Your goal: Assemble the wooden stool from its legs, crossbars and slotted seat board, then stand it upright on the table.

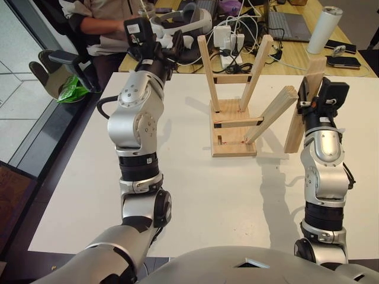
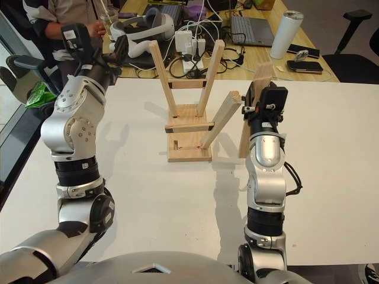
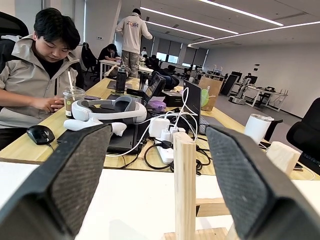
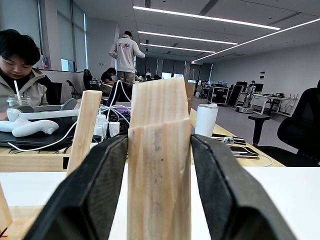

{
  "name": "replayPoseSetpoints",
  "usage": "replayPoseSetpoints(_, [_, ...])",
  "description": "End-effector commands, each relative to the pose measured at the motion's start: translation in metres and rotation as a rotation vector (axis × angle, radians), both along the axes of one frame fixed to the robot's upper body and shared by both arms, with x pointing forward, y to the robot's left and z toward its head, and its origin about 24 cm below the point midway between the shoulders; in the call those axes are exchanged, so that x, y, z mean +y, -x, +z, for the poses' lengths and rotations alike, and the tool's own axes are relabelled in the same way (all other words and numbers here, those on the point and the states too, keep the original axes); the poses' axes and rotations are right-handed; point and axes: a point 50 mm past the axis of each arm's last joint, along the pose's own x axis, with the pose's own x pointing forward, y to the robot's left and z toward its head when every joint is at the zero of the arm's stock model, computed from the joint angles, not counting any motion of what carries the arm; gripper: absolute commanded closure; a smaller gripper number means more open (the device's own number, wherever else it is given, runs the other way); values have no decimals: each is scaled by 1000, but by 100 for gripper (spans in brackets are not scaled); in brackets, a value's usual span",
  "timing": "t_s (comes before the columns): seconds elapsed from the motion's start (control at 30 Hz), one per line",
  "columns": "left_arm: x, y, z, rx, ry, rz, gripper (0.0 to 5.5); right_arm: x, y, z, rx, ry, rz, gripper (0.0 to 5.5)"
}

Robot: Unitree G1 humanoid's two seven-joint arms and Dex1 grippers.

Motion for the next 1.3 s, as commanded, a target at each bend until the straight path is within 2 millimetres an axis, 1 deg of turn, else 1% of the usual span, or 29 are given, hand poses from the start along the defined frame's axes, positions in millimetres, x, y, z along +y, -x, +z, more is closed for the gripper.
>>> replayPoseSetpoints(0.03, [-2,4,-7,21,2,-5,203,6,-2,24,-73,-22,46,345])
replayPoseSetpoints(0.13, [-1,7,-12,62,31,-15,203,9,-5,48,-138,-38,71,346])
replayPoseSetpoints(0.2, [-2,8,-13,100,65,-55,203,10,-10,65,-178,-42,97,346])
replayPoseSetpoints(0.3, [-7,12,-17,192,146,-189,203,11,-21,92,-220,-66,152,346])
replayPoseSetpoints(0.37, [-14,19,-20,295,221,-324,203,12,-29,106,-234,-88,203,346])
replayPoseSetpoints(0.43, [-23,27,-21,420,354,-436,203,17,-34,121,-253,-102,268,346])
replayPoseSetpoints(0.47, [-26,29,-19,453,435,-468,203,19,-36,128,-266,-107,301,346])
replayPoseSetpoints(0.53, [-27,30,-11,473,596,-476,203,26,-40,141,-283,-114,369,346])
replayPoseSetpoints(0.57, [-28,31,-8,472,624,-482,203,29,-41,145,-284,-123,397,346])
replayPoseSetpoints(0.63, [-29,36,-3,461,597,-498,203,37,-44,150,-278,-154,449,346])
replayPoseSetpoints(0.7, [-36,41,0,455,545,-533,203,53,-47,153,-263,-200,513,346])
replayPoseSetpoints(0.77, [-43,43,5,444,561,-571,203,68,-49,153,-254,-228,562,346])
replayPoseSetpoints(0.83, [-47,38,12,431,698,-550,203,87,-48,154,-267,-248,622,346])
replayPoseSetpoints(0.9, [-47,30,15,452,910,-455,203,103,-47,152,-278,-273,681,346])
replayPoseSetpoints(0.97, [-49,32,19,441,973,-452,203,112,-49,148,-263,-289,716,346])
replayPoseSetpoints(1.03, [-51,43,31,337,780,-514,203,121,-51,144,-229,-319,747,346])
replayPoseSetpoints(1.07, [-50,47,33,292,629,-509,203,125,-52,144,-216,-329,767,346])
replayPoseSetpoints(1.1, [-48,49,33,268,505,-491,203,129,-52,145,-205,-339,787,346])
replayPoseSetpoints(1.17, [-43,53,33,206,316,-478,203,135,-52,144,-174,-358,825,346])
replayPoseSetpoints(1.23, [-41,57,33,135,169,-495,203,138,-54,145,-152,-369,851,346])
replayPoseSetpoints(1.27, [-39,58,31,98,63,-494,203,139,-54,148,-147,-372,867,346])
replayPoseSetpoints(1.3, [-37,58,29,73,-6,-494,203,138,-55,150,-146,-372,878,346])
